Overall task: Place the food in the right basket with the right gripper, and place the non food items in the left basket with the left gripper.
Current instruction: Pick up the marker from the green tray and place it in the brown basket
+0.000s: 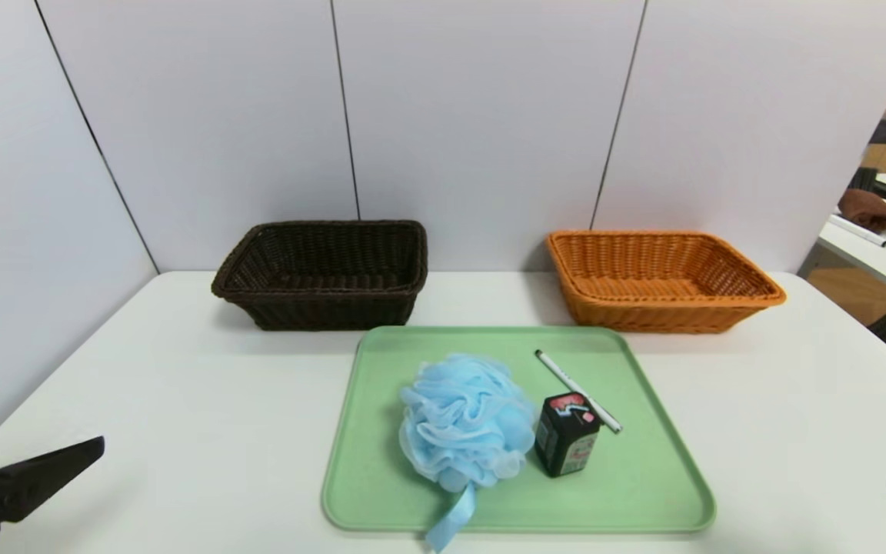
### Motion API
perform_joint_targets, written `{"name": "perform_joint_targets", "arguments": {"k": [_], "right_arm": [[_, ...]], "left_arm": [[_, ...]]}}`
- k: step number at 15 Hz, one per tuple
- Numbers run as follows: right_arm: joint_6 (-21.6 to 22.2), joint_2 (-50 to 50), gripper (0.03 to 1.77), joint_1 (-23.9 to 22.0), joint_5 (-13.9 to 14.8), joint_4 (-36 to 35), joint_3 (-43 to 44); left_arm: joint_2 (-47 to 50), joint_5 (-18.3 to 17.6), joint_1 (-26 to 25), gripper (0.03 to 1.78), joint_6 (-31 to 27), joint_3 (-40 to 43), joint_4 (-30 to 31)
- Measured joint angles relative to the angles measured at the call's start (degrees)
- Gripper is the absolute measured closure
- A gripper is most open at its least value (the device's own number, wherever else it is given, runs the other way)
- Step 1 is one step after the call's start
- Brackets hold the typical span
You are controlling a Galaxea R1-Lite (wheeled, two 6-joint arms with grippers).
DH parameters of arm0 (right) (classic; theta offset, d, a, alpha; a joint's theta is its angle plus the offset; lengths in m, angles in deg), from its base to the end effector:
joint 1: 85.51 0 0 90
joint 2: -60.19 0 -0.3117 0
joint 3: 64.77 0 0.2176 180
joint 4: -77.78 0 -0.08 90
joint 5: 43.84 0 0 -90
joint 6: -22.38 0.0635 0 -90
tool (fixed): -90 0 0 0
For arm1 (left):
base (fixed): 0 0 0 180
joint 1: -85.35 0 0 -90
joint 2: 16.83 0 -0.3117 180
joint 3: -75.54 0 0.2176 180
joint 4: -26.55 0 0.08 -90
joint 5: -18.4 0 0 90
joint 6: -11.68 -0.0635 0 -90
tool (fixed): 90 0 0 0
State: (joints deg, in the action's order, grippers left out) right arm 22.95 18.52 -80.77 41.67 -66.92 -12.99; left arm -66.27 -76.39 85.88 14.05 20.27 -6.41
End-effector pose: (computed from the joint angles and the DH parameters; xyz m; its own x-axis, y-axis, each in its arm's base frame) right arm 0.1103 0.0141 0.1844 0.8926 0.1526 -0.4243 -0.1488 0.9880 0.0423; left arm 0.1413 -0.0066 0.1936 0.8861 -0.0917 -0.4544 0.0646 0.9951 -0.0748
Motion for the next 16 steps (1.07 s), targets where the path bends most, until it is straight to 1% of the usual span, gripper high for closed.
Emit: {"name": "perform_joint_targets", "arguments": {"k": [2, 5, 6, 8, 9, 12, 14, 16], "right_arm": [[-0.1, -5.4, 0.1, -0.1, 0.1, 0.6, 2.7], [-0.1, -12.3, 0.1, -0.1, 0.0, 0.3, 5.9], [-0.1, -14.1, 0.1, 0.0, -0.1, 0.3, 7.1], [-0.2, -17.8, 0.1, 0.5, -0.3, 0.4, 9.8], [-0.7, -19.8, 0.1, 1.0, -0.4, 0.3, 11.1], [-3.4, -25.9, 0.1, 3.8, -0.5, 0.0, 14.5], [-3.7, -30.0, 0.1, 6.8, -0.5, -0.5, 16.4], [-3.8, -33.9, 0.1, 9.7, -0.2, -2.9, 17.6]], "left_arm": [[-5.0, -2.3, 0.0, 0.12, -0.1, -3.1, -0.1], [-13.6, -4.7, 0.0, 0.12, -0.3, -9.1, -0.1], [-16.2, -6.2, 0.0, 0.12, -0.4, -11.2, -0.1], [-20.2, -10.8, 0.2, 0.12, -0.4, -14.7, -0.3], [-21.4, -11.9, 0.7, 0.12, -0.7, -15.7, -0.4], [-23.9, -12.1, 4.9, 0.12, -2.4, -16.7, -0.5], [-24.8, -12.0, 8.3, 0.12, -2.5, -16.2, -0.6], [-25.2, -12.0, 11.1, 0.12, -2.5, -15.3, -0.6]]}}
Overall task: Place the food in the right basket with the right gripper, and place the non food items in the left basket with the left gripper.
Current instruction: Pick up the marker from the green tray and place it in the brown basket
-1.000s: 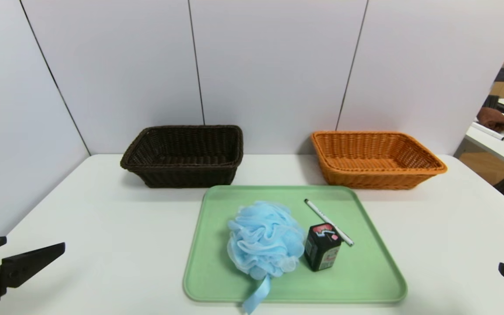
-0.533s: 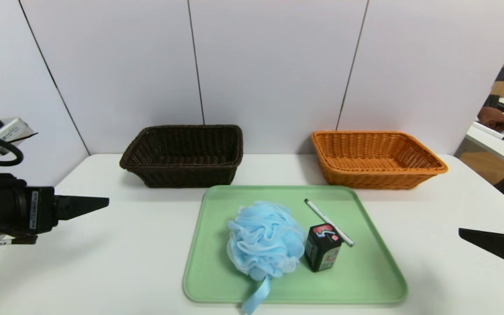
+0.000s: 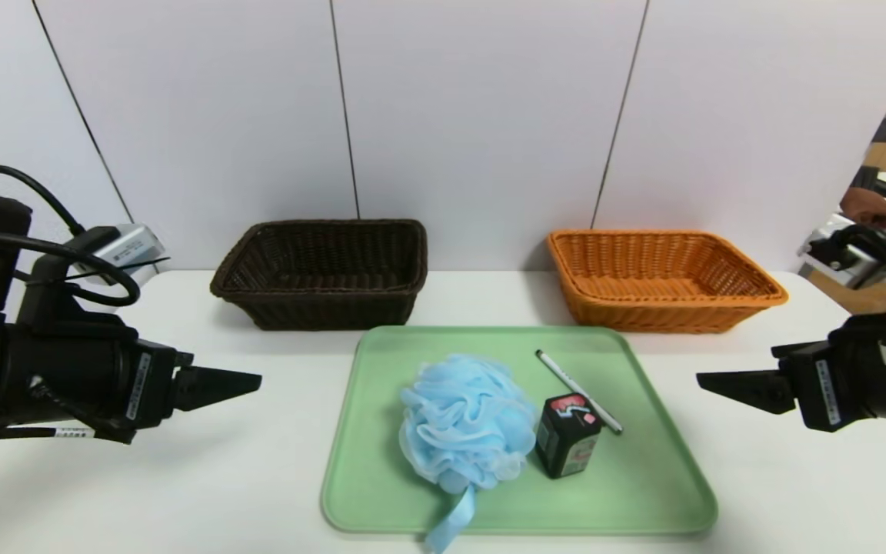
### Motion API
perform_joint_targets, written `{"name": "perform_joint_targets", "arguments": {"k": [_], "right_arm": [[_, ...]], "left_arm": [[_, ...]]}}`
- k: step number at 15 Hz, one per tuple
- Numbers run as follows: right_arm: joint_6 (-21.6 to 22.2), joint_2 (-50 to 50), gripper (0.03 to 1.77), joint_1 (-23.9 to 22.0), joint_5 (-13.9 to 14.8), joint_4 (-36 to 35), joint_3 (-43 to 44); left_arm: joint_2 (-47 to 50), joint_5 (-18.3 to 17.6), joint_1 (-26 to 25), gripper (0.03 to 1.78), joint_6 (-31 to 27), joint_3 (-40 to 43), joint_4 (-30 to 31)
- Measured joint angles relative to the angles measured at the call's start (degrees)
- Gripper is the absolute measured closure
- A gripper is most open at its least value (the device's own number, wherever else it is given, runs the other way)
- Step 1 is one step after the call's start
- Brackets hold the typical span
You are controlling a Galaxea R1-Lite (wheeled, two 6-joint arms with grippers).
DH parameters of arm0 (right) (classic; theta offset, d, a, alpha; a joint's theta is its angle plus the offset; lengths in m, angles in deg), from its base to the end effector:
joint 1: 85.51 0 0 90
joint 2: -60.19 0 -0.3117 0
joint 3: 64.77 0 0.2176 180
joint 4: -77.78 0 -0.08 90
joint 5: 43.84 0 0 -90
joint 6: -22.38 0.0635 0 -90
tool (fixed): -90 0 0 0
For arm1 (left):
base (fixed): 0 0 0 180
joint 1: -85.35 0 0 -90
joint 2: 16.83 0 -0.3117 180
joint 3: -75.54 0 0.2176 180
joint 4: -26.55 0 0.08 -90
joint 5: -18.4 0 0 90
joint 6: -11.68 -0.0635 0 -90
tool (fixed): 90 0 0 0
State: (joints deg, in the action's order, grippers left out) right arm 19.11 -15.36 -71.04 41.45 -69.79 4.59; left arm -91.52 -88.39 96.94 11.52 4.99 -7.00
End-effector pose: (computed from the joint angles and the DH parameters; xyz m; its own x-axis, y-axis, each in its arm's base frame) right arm 0.2413 0.0676 0.1889 0.7334 0.2741 -0.6220 -0.3451 0.9385 0.0066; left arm 0.2374 -0.0674 0.1988 0.6841 -0.4352 -0.5853 0.4179 0.8916 -0.1744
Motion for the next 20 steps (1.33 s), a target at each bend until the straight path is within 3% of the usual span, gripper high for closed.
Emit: {"name": "perform_joint_targets", "arguments": {"k": [5, 8, 10, 13, 20], "right_arm": [[0.0, -10.3, 0.1, 4.6, 0.2, -8.4, 1.7], [0.0, -15.4, 0.1, 6.3, 0.4, -8.2, 4.9], [-0.2, -18.7, 0.1, 7.4, 2.0, -7.6, 7.4], [-0.2, -23.3, 0.1, 8.8, 5.4, -3.3, 13.4], [0.4, -31.3, 0.1, 9.7, 6.4, 11.5, 26.8]], "left_arm": [[-0.4, 0.0, 2.3, 0.12, 0.0, 1.4, 0.1], [-0.5, 0.0, 2.7, 0.12, 0.0, 1.9, 0.1], [-0.5, 0.1, 2.8, 0.12, 0.0, 1.9, 0.1], [-0.4, 0.1, 2.8, 0.12, 0.0, 2.1, 0.2], [-0.1, 0.2, 2.8, 0.12, 0.2, 2.9, 0.4]]}}
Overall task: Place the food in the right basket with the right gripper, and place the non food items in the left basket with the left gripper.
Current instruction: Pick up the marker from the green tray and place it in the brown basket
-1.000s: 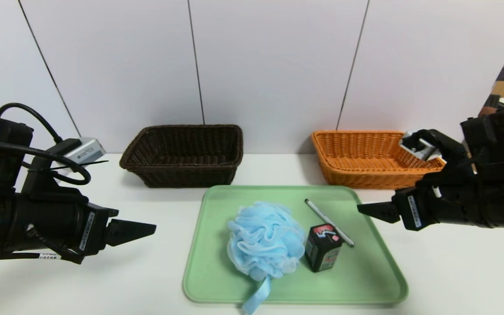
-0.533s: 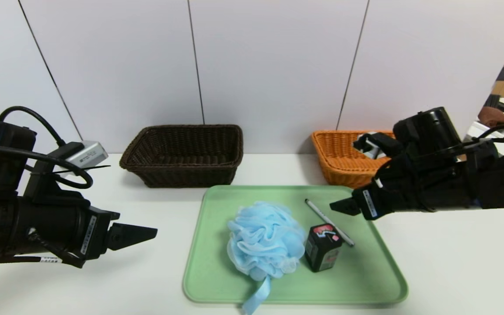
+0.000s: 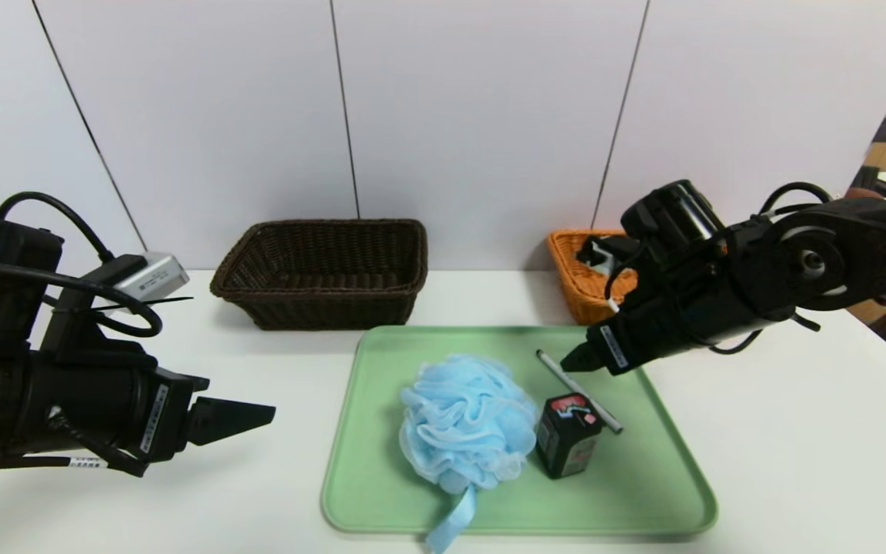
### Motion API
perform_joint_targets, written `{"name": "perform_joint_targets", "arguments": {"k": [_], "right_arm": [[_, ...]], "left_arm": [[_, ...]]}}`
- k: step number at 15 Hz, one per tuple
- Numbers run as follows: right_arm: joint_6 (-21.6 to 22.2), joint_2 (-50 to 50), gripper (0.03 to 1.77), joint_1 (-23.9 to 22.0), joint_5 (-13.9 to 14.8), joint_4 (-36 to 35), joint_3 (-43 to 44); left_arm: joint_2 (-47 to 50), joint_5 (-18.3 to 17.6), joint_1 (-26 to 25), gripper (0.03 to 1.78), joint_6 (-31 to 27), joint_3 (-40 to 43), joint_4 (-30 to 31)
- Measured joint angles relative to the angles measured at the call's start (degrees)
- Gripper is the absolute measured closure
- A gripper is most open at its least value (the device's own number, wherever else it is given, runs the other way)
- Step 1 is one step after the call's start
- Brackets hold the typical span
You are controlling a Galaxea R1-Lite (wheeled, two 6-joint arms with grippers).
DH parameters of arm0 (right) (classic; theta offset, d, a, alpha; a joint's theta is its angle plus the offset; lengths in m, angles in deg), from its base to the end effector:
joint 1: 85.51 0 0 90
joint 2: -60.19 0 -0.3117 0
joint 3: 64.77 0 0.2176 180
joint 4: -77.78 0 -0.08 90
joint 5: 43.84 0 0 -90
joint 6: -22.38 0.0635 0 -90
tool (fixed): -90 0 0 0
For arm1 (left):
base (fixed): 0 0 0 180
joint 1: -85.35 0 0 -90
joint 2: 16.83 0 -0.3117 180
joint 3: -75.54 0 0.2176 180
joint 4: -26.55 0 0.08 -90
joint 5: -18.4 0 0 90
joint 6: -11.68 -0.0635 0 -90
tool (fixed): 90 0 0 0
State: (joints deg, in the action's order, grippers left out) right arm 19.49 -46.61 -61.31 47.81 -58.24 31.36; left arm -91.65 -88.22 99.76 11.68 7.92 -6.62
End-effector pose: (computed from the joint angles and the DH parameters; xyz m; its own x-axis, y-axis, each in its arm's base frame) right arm 0.3537 0.1569 0.1411 0.5393 0.2108 -0.8153 -0.4316 0.9005 -0.0526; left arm 0.2295 -0.0777 0.1823 0.6359 -0.4587 -0.6207 0.4495 0.8738 -0.1853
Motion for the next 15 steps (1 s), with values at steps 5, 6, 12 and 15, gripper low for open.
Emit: {"name": "perform_joint_targets", "arguments": {"k": [5, 6, 12, 15], "right_arm": [[0.0, -3.8, 0.1, 0.5, 0.0, 1.1, 1.0], [-0.2, -4.5, 0.1, 0.6, 0.1, 1.0, 1.1], [-0.8, -6.9, 0.1, 2.3, 4.6, 1.2, 2.1], [-0.7, -7.9, 0.1, 2.9, 5.0, 4.3, 4.7]], "left_arm": [[0.2, 0.0, 0.0, 0.12, 0.0, 0.7, 0.0], [0.2, -0.1, 0.0, 0.12, 0.0, 0.7, 0.0], [0.2, -0.1, 0.0, 0.12, 0.0, 0.7, 0.1], [0.2, -0.1, 0.0, 0.12, 0.1, 0.7, 0.1]]}}
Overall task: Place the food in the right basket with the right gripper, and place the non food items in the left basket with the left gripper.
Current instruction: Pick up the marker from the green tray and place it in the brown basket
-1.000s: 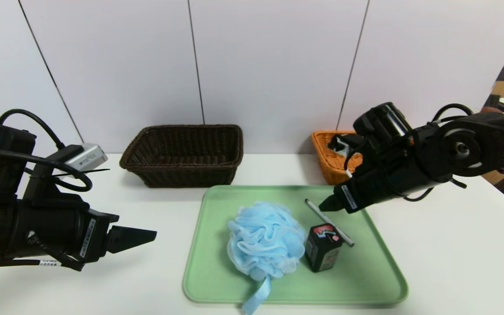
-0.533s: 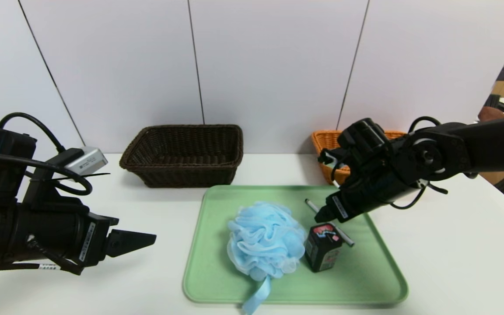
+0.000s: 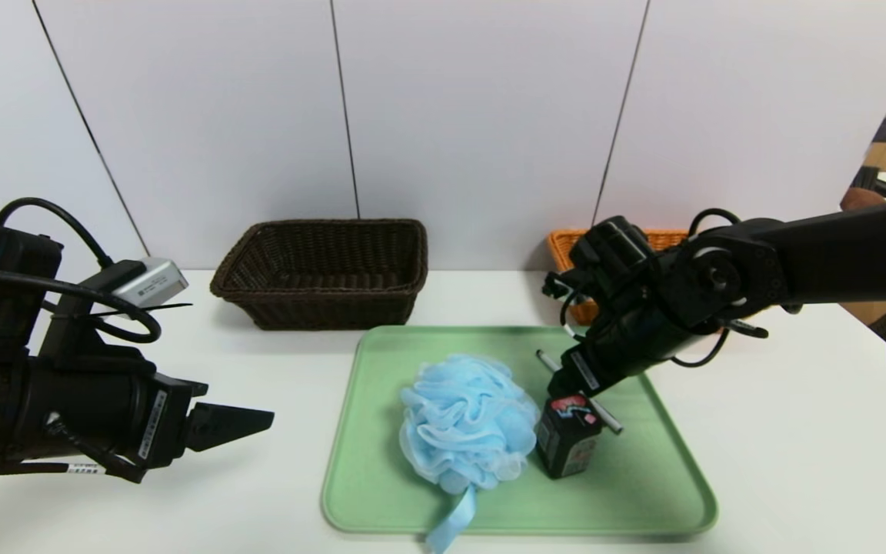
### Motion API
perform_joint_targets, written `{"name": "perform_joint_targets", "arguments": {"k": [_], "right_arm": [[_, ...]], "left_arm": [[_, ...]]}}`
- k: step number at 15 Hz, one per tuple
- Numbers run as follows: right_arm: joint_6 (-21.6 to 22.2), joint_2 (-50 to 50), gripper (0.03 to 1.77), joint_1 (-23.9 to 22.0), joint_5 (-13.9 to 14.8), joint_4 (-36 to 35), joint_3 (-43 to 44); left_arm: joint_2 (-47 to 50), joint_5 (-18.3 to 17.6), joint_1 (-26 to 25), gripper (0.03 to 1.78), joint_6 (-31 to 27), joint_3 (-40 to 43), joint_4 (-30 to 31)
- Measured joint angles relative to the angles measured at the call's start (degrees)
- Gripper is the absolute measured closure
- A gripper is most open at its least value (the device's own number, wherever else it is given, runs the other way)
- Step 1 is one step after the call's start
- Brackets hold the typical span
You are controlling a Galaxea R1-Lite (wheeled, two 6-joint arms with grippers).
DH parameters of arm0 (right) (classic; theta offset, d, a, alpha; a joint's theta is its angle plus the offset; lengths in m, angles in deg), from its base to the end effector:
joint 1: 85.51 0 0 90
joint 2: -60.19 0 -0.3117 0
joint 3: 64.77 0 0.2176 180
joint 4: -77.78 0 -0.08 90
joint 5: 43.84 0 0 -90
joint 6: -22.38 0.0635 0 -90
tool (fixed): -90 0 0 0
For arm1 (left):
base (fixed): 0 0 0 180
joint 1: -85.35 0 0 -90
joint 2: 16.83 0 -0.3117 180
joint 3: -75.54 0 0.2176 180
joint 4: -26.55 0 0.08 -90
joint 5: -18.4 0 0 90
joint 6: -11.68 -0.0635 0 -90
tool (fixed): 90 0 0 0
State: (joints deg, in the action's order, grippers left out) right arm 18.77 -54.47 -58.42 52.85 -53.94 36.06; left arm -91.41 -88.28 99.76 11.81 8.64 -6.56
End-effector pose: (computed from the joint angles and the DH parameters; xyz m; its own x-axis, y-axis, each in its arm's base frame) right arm 0.3668 0.1793 0.1048 0.4667 0.1079 -0.8778 -0.4525 0.8819 -0.1322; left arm 0.2273 -0.0772 0.1794 0.6310 -0.4585 -0.6258 0.4474 0.8741 -0.1892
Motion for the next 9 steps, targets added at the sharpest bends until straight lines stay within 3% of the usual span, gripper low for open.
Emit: {"name": "perform_joint_targets", "arguments": {"k": [9], "right_arm": [[0.5, -1.9, 0.1, 0.1, -0.1, 2.6, 2.8]], "left_arm": [[0.4, 0.0, 0.0, 0.12, -0.1, 0.4, 0.0]]}}
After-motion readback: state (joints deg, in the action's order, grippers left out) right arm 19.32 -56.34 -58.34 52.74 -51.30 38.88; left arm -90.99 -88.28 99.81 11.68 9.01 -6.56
